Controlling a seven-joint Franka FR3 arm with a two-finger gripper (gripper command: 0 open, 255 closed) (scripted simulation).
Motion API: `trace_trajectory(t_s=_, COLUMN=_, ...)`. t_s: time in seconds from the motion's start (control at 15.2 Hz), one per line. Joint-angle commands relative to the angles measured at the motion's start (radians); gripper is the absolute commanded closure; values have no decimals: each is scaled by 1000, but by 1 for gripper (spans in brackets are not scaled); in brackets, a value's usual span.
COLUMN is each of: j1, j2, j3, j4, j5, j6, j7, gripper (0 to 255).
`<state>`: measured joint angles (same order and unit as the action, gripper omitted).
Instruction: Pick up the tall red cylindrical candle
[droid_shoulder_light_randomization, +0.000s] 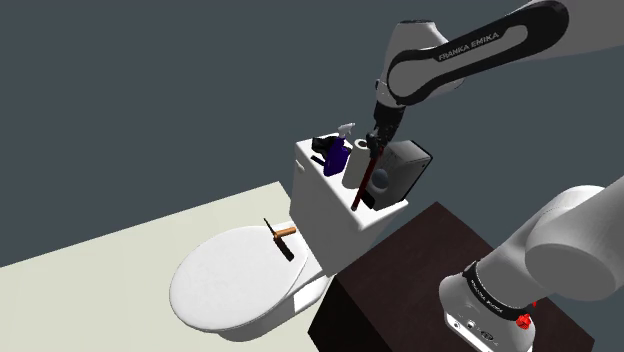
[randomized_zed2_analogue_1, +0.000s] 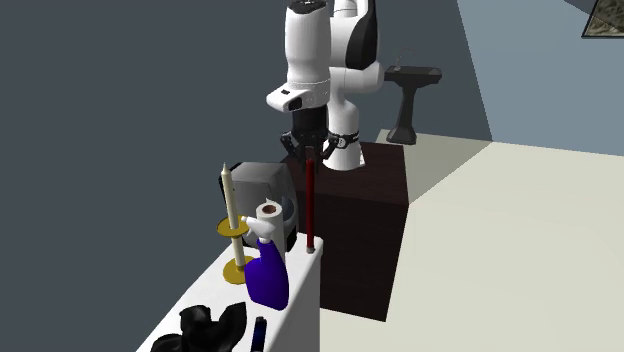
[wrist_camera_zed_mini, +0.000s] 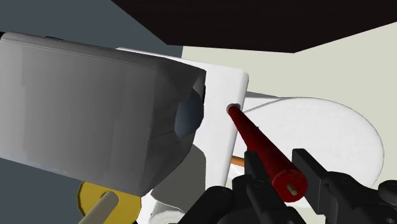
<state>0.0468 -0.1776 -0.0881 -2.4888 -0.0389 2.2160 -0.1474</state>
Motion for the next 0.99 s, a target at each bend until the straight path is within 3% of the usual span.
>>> trace_trajectory(t_s=0.0, j1=0, j2=-14, j3=0, j4=9, j5=-1, j6=-23, j7=0, gripper=255)
trace_trajectory(t_s=0.92, j1=0, j2=-106, j3=5, j4=109, j5=-3, j6=-215, j7=2, gripper=255)
